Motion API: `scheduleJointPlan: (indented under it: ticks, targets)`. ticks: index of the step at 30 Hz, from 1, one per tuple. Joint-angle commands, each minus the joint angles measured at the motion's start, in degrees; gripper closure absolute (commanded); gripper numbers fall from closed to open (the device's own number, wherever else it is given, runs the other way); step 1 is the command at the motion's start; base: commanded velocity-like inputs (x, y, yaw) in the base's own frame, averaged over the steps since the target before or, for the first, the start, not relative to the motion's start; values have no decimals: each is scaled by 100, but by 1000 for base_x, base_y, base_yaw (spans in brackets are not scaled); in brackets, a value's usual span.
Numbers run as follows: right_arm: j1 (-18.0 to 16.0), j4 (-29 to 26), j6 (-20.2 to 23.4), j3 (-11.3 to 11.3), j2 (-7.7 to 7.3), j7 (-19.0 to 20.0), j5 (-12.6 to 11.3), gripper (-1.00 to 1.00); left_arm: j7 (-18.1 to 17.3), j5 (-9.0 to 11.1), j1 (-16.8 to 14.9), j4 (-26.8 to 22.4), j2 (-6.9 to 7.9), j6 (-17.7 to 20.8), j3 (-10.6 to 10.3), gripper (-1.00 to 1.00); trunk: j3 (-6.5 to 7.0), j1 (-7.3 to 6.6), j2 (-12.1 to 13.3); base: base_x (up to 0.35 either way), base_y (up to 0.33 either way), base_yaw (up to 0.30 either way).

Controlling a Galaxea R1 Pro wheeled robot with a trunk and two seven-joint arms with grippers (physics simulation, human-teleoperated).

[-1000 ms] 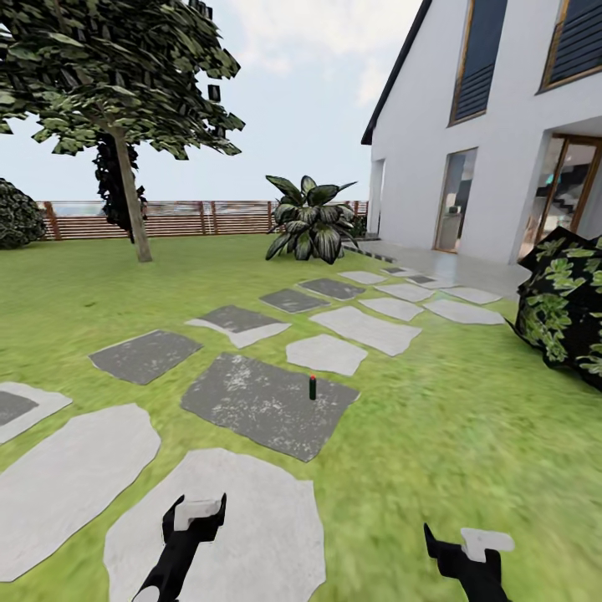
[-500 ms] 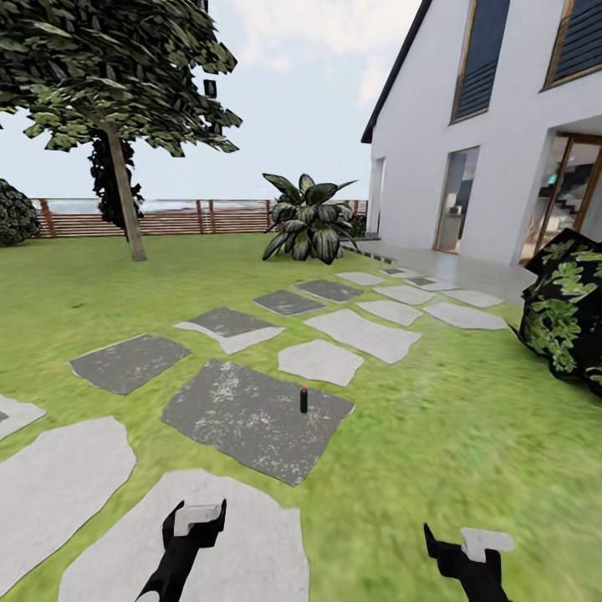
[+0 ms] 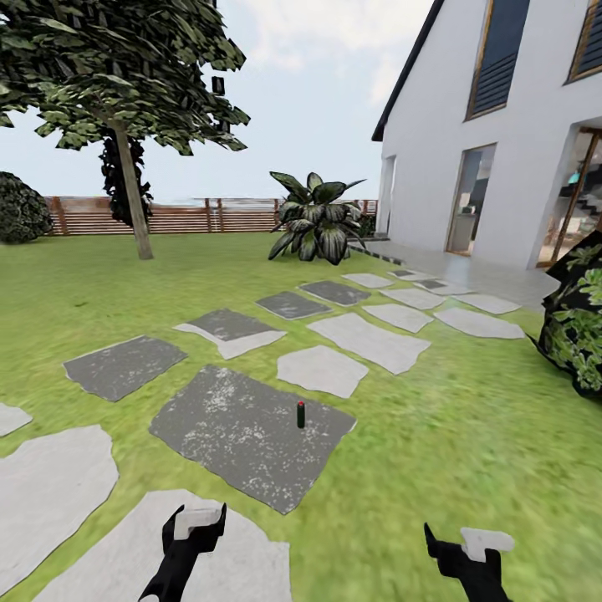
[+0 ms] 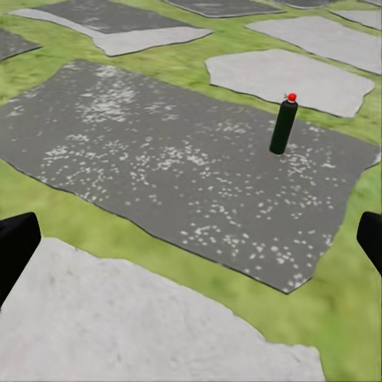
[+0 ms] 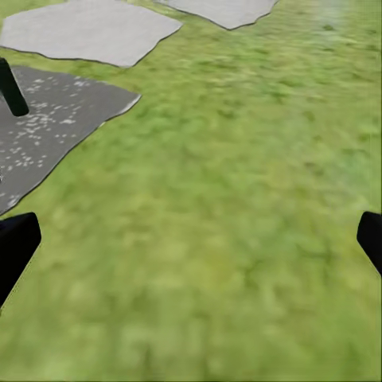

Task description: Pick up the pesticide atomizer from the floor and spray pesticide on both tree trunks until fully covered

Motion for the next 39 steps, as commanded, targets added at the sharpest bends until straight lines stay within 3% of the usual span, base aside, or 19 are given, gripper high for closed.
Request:
scheduleJointPlan:
  ticks: [1,22,39]
  targets:
    - [-1,-1,-4,-6,0,15,-9,-100,0,20,-4,3,-2,-16,0,-100,-6,2,-2,291,-171,248]
    - [-1,-2,-4,-2,0,15,-9,-100,-4,18,-4,4,-2,-59,-3,-100,-6,2,-2,211,-228,273]
    - [-1,-12,-4,-1,0,15,-1,-100,-2,19,-4,4,-2,-60,-1,-100,-6,2,-2,7,-304,21]
